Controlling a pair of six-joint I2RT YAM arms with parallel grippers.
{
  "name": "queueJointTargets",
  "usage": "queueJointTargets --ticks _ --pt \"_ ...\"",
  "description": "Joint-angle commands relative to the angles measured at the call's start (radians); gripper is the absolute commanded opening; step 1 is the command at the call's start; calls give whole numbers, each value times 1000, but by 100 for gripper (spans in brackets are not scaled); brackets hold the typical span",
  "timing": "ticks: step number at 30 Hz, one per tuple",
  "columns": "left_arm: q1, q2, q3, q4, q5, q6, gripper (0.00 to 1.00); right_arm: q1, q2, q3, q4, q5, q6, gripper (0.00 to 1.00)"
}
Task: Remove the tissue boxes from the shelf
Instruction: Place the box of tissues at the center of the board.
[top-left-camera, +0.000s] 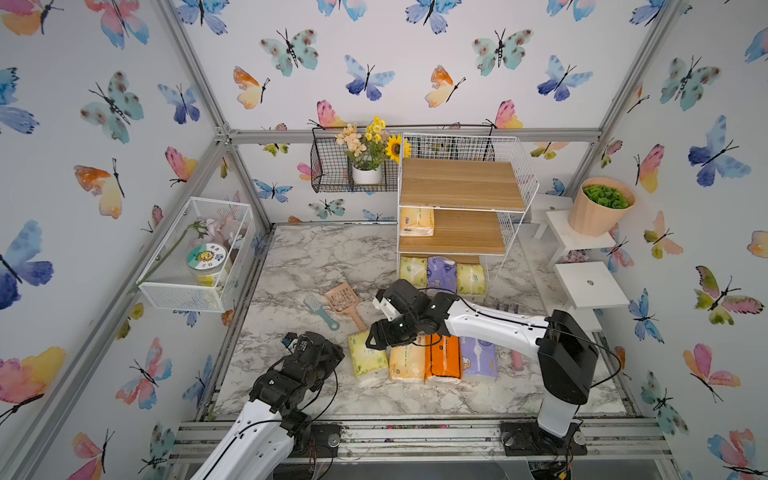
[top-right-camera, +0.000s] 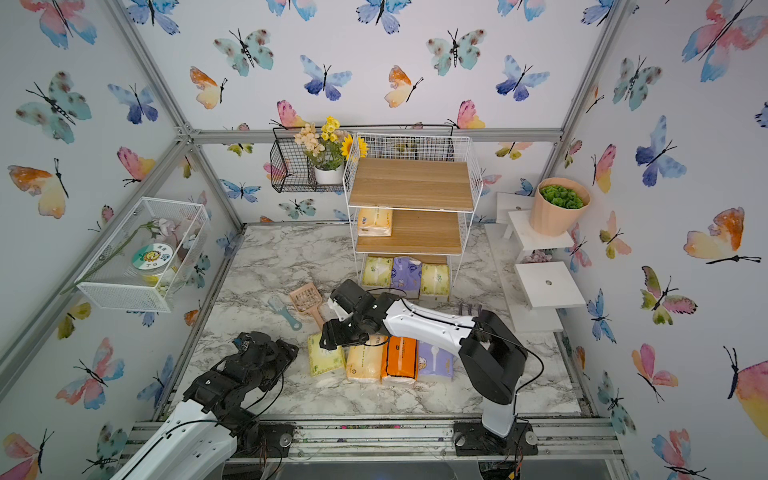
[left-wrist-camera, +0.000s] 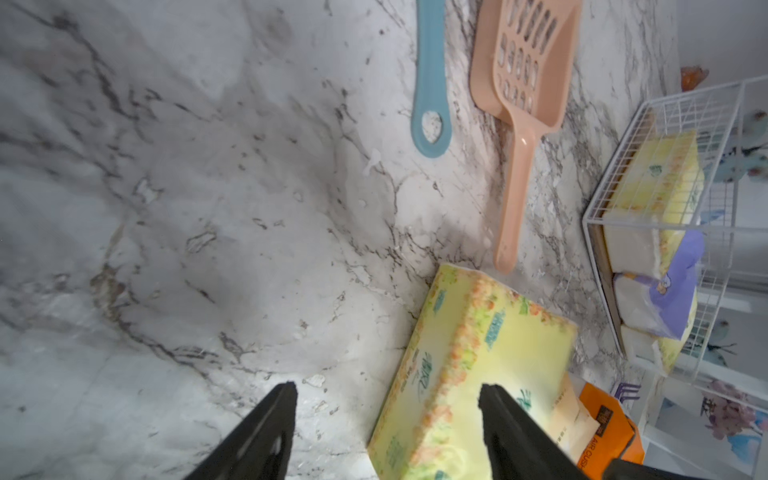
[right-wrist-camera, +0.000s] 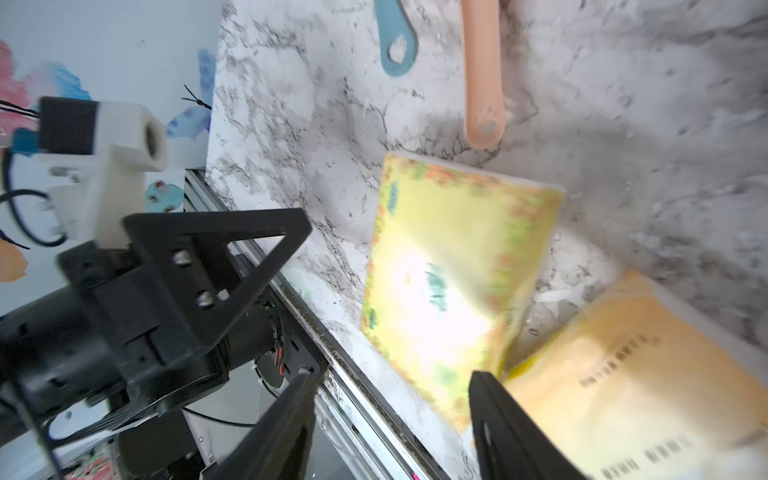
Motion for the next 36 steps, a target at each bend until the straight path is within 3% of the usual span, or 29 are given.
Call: queueJointTargets --ticks 1,8,15,21,26,33,36 --pt "3 37 5 88 95 109 76 5 -93 -76 -14 119 -43 64" --pt "3 102 -32 253 212 176 74 5 -310 -205 50 334 -43 66" --pt "4 251 0 358 238 323 60 5 -420 -259 79 440 -17 64" --pt "3 418 40 384 309 431 55 5 -524 -303 111 527 16 63" --pt "-36 480 62 398 332 480 41 5 -580 -341 136 573 24 63" --pt "-80 491 58 386 335 501 38 5 -588 -335 113 582 40 63" --pt "-84 477 55 383 340 489 44 5 -593 -329 100 616 59 63"
